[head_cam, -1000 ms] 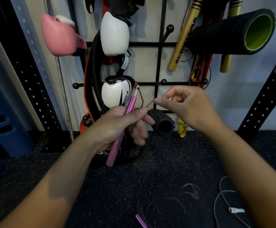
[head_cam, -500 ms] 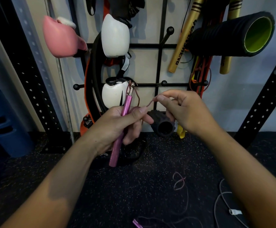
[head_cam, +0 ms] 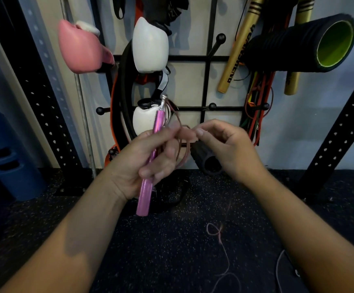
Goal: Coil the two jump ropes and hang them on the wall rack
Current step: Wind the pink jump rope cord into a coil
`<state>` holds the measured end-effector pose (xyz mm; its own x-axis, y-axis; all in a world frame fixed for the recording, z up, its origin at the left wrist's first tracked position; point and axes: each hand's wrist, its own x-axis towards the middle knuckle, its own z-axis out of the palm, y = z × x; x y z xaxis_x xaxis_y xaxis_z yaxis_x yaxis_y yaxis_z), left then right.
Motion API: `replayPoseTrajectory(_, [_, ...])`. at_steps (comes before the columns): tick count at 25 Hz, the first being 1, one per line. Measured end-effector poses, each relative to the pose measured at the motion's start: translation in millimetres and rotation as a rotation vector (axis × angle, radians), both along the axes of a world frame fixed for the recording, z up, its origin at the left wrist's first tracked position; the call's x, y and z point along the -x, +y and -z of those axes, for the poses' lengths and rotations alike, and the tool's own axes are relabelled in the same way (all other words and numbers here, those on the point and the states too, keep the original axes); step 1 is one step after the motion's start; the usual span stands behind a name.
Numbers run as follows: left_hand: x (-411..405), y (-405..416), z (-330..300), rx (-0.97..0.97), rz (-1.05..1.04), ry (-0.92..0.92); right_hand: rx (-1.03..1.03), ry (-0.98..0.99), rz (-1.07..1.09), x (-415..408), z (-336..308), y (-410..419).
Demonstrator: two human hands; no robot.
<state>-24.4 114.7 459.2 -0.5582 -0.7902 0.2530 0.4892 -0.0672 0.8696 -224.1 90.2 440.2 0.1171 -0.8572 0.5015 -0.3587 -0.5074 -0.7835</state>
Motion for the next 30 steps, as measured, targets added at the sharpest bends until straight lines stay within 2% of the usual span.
replayPoseTrajectory(2, [4.3, -4.0, -3.9, -0.134, -0.099, 0.282, -0.172, 0.022, -0.097, -10.7, 11.9, 7.0])
replayPoseTrajectory(3, [4.7, -9.6, -3.9, -0.159, -0.147, 0.407, -0.264, 0.096, -0.170, -17.6, 18.5, 11.3])
replayPoseTrajectory(4, [3.9, -15.2, -3.3, -0.141, -0.206, 0.457, -0.340, 0.205, -0.255, -24.4, 22.3, 16.8])
replayPoseTrajectory(5, [0.9, -20.5, -2.7, -0.089, -0.306, 0.389, -0.396, 0.319, -0.340, -30.2, 22.8, 22.5])
replayPoseTrajectory(6, [-4.2, -24.1, -1.6, 0.001, -0.451, 0.184, -0.425, 0.407, -0.410, -33.1, 19.0, 27.1])
replayPoseTrajectory(7, [-10.5, -25.0, 1.4, 0.135, -0.594, -0.155, -0.423, 0.457, -0.437, -31.7, 11.4, 29.1])
replayPoseTrajectory(8, [-15.7, -23.3, 3.8, 0.280, -0.666, -0.534, -0.390, 0.491, -0.425, -27.4, 1.4, 28.4])
replayPoseTrajectory(9, [-19.5, -21.0, 7.2, 0.376, -0.627, -0.828, -0.334, 0.521, -0.379, -21.8, -10.2, 27.3])
replayPoseTrajectory(10, [-20.1, -18.3, 10.5, 0.402, -0.525, -0.979, -0.263, 0.532, -0.305, -15.6, -20.5, 25.7])
replayPoseTrajectory(11, [-17.8, -15.1, 12.6, 0.393, -0.415, -1.012, -0.190, 0.490, -0.215, -8.8, -27.4, 23.2])
replayPoseTrajectory(14, [-9.0, -10.8, 13.2, 0.349, -0.327, -0.865, -0.034, 0.286, -0.011, 5.8, -30.5, 14.4])
replayPoseTrajectory(19, [-9.1, -10.7, 4.4, 0.261, -0.281, -0.685, -0.018, 0.267, -0.139, 16.2, -26.7, 8.2])
replayPoseTrajectory(21, [-5.8, -9.2, 5.1, 0.211, -0.274, -0.611, -0.010, 0.222, -0.089, 19.7, -22.6, 4.7])
replayPoseTrajectory(25, [-6.5, -8.5, 4.8, 0.202, -0.283, -0.583, 0.034, 0.170, 0.066, 11.9, -11.0, 1.8])
replayPoseTrajectory(28, [-9.0, -6.5, 3.5, 0.199, -0.225, -0.602, 0.039, 0.146, -0.030, 10.3, -15.9, 0.4])
replayPoseTrajectory(30, [-5.5, -2.7, 3.3, 0.193, -0.222, -0.582, 0.023, 0.084, -0.015, 11.2, -19.6, -0.2])
